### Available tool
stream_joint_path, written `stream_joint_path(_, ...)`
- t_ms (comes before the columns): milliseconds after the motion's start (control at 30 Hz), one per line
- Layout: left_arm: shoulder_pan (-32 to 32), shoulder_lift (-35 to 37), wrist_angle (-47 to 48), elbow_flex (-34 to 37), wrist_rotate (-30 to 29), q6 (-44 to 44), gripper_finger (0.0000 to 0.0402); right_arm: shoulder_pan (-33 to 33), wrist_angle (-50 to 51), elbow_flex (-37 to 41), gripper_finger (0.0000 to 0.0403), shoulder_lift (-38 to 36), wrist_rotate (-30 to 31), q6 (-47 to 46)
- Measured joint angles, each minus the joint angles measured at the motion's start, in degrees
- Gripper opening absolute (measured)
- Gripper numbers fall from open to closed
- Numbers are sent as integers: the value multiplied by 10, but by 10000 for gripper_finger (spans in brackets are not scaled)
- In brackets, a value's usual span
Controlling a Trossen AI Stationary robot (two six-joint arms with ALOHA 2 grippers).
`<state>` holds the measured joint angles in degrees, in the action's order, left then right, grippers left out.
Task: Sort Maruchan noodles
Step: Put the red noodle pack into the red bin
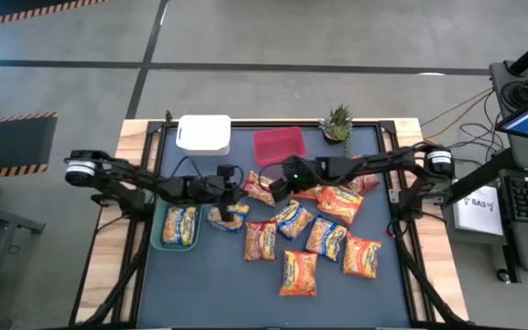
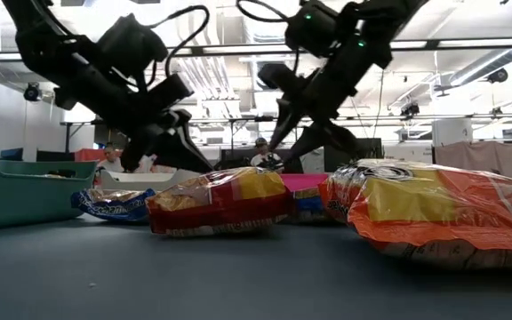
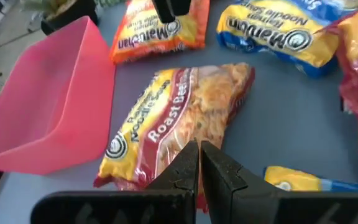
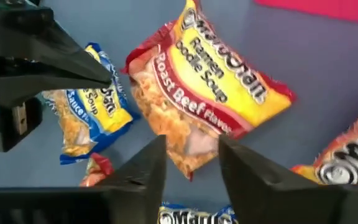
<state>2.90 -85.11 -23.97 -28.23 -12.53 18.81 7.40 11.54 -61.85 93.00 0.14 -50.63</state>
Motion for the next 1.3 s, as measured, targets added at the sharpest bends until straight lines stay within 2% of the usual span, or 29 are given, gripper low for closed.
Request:
stream_joint_path(267,15,-55,-10,-10,1,-19,0,1,32,-35,260,35,-2,1)
stream_joint_path(500,33,-104,-36,-12,11,-69,0,1,4,21,310,29,16,-54)
stream_joint_path(833,49,-116,-35,1,11,-124,0,4,-148,83,325,30,29,-86)
stream_joint_path(1300,53,-121,-36,9,14,-153,0,8,-325,79,325,116,33,-41)
